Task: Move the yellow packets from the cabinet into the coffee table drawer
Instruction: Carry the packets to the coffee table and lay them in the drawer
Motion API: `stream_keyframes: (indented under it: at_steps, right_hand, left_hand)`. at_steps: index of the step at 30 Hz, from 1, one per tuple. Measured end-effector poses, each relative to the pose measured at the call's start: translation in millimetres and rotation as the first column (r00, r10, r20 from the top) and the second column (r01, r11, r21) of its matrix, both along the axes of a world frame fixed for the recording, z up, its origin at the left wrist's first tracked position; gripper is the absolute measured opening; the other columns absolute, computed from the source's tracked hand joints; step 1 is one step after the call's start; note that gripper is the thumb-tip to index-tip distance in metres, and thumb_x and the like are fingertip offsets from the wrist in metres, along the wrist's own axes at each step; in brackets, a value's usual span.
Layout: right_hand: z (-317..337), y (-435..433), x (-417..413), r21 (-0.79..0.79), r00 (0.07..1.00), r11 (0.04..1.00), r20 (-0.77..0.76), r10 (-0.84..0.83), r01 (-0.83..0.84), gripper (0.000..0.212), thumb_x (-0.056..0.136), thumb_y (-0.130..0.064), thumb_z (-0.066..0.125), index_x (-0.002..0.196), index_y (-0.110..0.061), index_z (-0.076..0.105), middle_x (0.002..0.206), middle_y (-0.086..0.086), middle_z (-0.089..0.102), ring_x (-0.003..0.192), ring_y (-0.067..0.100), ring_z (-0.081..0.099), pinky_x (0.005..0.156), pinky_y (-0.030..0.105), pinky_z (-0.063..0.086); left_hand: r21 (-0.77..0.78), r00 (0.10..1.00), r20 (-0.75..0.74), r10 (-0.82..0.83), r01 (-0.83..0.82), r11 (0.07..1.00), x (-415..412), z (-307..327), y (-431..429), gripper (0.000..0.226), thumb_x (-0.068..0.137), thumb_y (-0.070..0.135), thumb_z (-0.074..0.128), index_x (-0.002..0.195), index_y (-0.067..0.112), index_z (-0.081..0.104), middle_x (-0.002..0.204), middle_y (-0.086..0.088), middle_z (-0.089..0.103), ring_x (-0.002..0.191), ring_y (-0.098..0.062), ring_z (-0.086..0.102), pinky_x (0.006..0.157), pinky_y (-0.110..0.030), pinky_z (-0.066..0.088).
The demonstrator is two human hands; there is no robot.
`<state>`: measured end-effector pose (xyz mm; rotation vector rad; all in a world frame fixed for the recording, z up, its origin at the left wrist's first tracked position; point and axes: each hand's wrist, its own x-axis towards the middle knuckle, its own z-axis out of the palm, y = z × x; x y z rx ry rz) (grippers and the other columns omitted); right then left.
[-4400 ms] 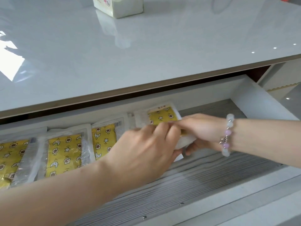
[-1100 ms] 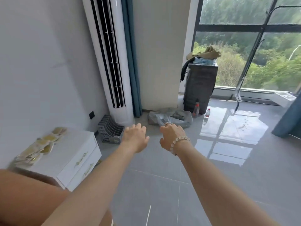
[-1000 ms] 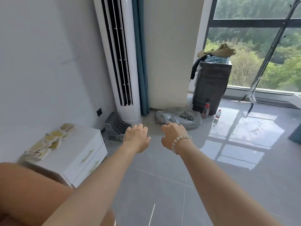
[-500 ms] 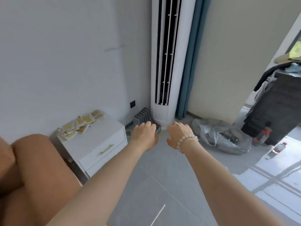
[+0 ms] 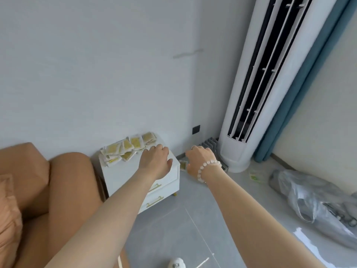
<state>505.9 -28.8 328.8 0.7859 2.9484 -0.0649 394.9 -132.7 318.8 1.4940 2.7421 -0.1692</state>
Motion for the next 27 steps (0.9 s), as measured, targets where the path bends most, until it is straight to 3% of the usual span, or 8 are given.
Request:
stream_keyframes:
  at_steps: [4, 9, 13, 18, 27]
  right_hand:
    - [-7.1, 43.1, -67.1, -0.034, 0.999, 0.999, 0.009, 0.035, -0.034, 0.034, 0.094, -0.021, 0.044, 0.127, -0.014, 0.051, 0.124, 0.006, 0.052, 0.117, 0.023, 0.048, 0.097, 0.032, 0.036]
    - [-23.5, 104.2, -123.7, -0.063, 0.998, 0.998, 0.056, 0.004, -0.001, 0.03, 0.092, -0.017, 0.042, 0.121, -0.013, 0.052, 0.123, 0.006, 0.052, 0.117, 0.023, 0.047, 0.097, 0.032, 0.034]
    - [-38.7, 135.1, -129.4, -0.09, 0.984, 0.996, 0.178, 0.005, 0.012, 0.033, 0.095, -0.021, 0.043, 0.126, -0.014, 0.05, 0.125, 0.006, 0.051, 0.119, 0.024, 0.047, 0.099, 0.033, 0.034]
    - [-50.2, 192.9, -159.3, -0.085, 0.977, 0.996, 0.213, -0.022, 0.041, 0.038, 0.094, -0.024, 0.042, 0.13, -0.012, 0.048, 0.128, 0.007, 0.051, 0.122, 0.024, 0.046, 0.102, 0.034, 0.034]
    - [-114.7, 307.5, -240.5, -0.157, 0.952, 0.988, 0.302, 0.056, -0.009, 0.035, 0.096, -0.022, 0.04, 0.128, -0.012, 0.046, 0.127, 0.006, 0.05, 0.119, 0.023, 0.047, 0.1, 0.033, 0.035]
  left_hand:
    - [-0.007, 0.998, 0.02, 0.062, -0.062, 0.998, -67.4, -10.5, 39.0, 0.041, 0.099, 0.04, 0.034, 0.129, 0.014, 0.047, 0.13, -0.003, 0.049, 0.12, -0.023, 0.048, 0.092, -0.036, 0.039]
    - [0.055, 0.994, 0.059, 0.091, -0.094, 0.994, -141.0, -19.1, 99.4, 0.041, 0.098, 0.038, 0.037, 0.128, 0.012, 0.05, 0.129, -0.006, 0.051, 0.118, -0.027, 0.05, 0.089, -0.035, 0.04]
    - [0.017, 0.99, 0.115, 0.078, -0.08, 0.997, -160.0, -45.1, 130.1, 0.04, 0.098, 0.037, 0.038, 0.127, 0.012, 0.051, 0.128, -0.007, 0.052, 0.118, -0.027, 0.049, 0.088, -0.036, 0.039]
    - [0.028, 0.988, 0.132, 0.08, -0.084, 0.996, -190.7, -68.1, 170.6, 0.039, 0.099, 0.036, 0.037, 0.125, 0.012, 0.051, 0.124, -0.005, 0.053, 0.116, -0.025, 0.051, 0.085, -0.035, 0.038]
    - [-0.031, 0.937, 0.23, 0.263, -0.263, 0.964, -251.6, -138.1, 256.1, 0.035, 0.099, 0.035, 0.035, 0.125, 0.015, 0.05, 0.121, -0.001, 0.052, 0.112, -0.021, 0.049, 0.088, -0.032, 0.036]
